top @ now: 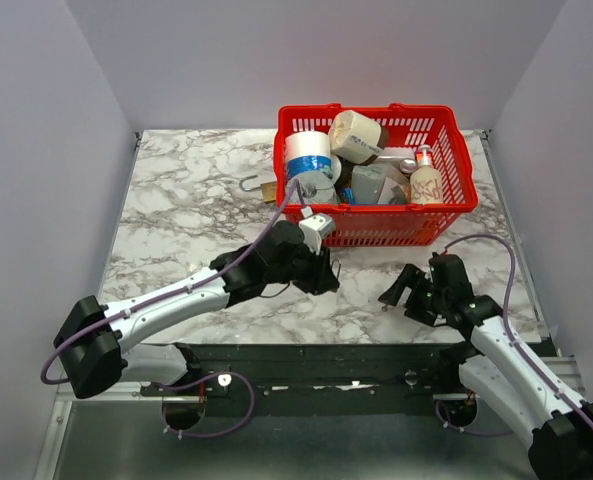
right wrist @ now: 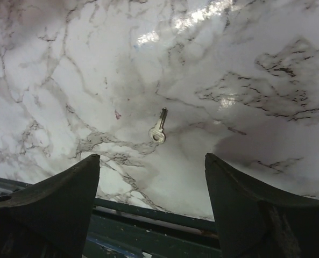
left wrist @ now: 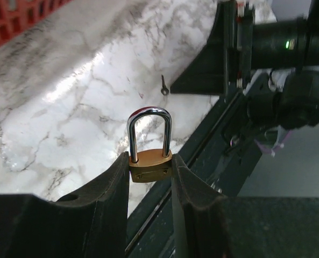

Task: Lock with the key
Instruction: Place the key at the center of the board, then place the lock at the center of the board.

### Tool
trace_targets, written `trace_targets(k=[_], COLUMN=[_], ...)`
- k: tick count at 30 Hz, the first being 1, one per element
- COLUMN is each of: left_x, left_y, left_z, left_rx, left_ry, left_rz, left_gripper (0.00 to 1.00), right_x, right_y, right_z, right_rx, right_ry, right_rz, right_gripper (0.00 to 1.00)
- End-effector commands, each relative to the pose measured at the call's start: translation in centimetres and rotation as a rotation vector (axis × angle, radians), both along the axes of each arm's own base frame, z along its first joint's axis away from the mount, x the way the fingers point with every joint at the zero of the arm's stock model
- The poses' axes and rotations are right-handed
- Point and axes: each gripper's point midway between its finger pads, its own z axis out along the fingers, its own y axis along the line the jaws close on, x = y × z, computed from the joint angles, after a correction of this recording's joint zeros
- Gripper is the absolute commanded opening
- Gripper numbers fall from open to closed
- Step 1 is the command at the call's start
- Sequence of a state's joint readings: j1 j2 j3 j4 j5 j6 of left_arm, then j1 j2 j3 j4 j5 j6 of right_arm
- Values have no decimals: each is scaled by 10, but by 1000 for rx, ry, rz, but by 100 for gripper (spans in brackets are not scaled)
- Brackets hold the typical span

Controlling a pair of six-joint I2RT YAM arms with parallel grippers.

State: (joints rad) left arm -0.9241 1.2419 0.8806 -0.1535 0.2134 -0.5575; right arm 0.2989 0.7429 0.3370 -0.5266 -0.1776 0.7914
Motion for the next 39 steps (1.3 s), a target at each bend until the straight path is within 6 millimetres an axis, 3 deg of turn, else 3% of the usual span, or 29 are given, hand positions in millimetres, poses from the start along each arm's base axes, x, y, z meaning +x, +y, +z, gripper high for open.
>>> trace_targets(k=[1,5,9,12,13,15,16,18,20,21,23,24,25,27,31,39], left_x=[-24,-31,-33,-37,-37,-40,-38,-38,-36,-38,-31,-29,-24,-20,-22,-27], left_y=[-10,-13,-18,-25,-27,-28,-34,-37,-40,-37,-47,-43,-52,-56,-72,-81], left_z=[-9,-25,-43,-55,-58,-74,-71,-83,-82,-92,-86,-96,-89,-100,-101,-122], left_rx=[113,215,347,424,444,512,514,580,619,659,665,711,703,734,711,734], left_ry=[-73,-43,17,45,40,66,53,11,-21,4,-19,-14,-32,-22,14,80], left_rz=[-139,-187,-235,-292,-311,-341,-350,-389,-429,-456,-472,-505,-499,-510,-536,-578], left_gripper=[0,0,0,0,0,0,0,0,0,0,0,0,0,0,0,6], right_x=[5,9,15,15,20,20,22,20,19,20,23,24,25,25,26,27], right_y=[0,2,1,-9,-16,-30,-40,-50,-51,-54,-57,-58,-58,-59,-60,-60], right_z=[34,58,99,128,150,171,185,196,208,212,217,221,222,225,225,230], right_rx=[-11,-7,-25,-83,-130,-195,-249,-279,-280,-286,-306,-310,-313,-314,-318,-311], right_ry=[-108,-186,-338,-433,-503,-580,-636,-673,-698,-706,-725,-737,-742,-751,-750,-761], right_rz=[67,100,154,169,163,138,115,75,75,59,55,46,47,43,38,31], right_gripper=[97,100,100,100,100,100,100,100,100,100,100,100,100,100,100,100])
